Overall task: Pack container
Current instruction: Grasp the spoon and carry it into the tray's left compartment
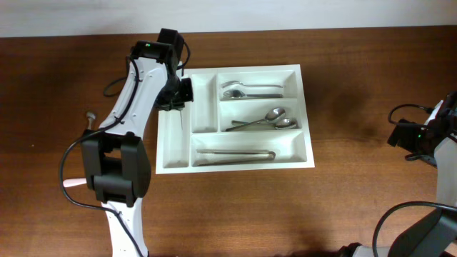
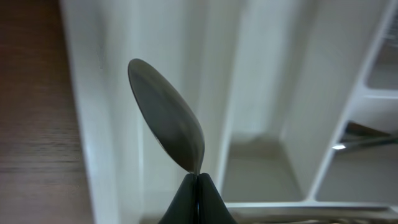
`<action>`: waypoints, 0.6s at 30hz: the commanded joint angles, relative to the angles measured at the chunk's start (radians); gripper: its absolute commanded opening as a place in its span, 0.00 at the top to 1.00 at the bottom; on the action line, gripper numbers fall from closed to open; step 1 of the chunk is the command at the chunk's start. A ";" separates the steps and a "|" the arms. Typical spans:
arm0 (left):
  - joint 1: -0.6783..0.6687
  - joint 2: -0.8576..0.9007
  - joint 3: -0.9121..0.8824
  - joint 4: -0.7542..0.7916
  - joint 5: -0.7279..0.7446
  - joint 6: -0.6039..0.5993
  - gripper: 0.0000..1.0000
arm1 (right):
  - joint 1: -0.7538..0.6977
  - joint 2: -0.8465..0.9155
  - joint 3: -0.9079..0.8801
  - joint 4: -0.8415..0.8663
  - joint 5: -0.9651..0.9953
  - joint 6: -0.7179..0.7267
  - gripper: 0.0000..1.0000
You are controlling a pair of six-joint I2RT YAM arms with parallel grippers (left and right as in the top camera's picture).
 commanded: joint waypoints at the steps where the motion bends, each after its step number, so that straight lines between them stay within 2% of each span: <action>1: 0.009 -0.006 0.014 -0.006 -0.059 -0.015 0.97 | -0.006 0.006 -0.002 0.000 0.001 0.000 0.01; 9: 0.009 -0.006 0.011 -0.004 -0.076 -0.002 0.94 | -0.006 0.006 -0.002 0.000 0.001 0.000 0.01; 10: 0.008 -0.006 0.011 -0.004 -0.076 0.013 0.93 | -0.006 0.006 -0.002 0.000 0.001 0.000 0.01; 12: 0.008 -0.006 0.011 -0.006 -0.076 0.029 0.83 | -0.006 0.006 -0.002 0.000 0.001 0.000 0.01; 18: 0.008 -0.006 0.011 -0.008 -0.076 0.029 0.78 | -0.006 0.006 -0.002 0.000 0.001 0.000 0.01</action>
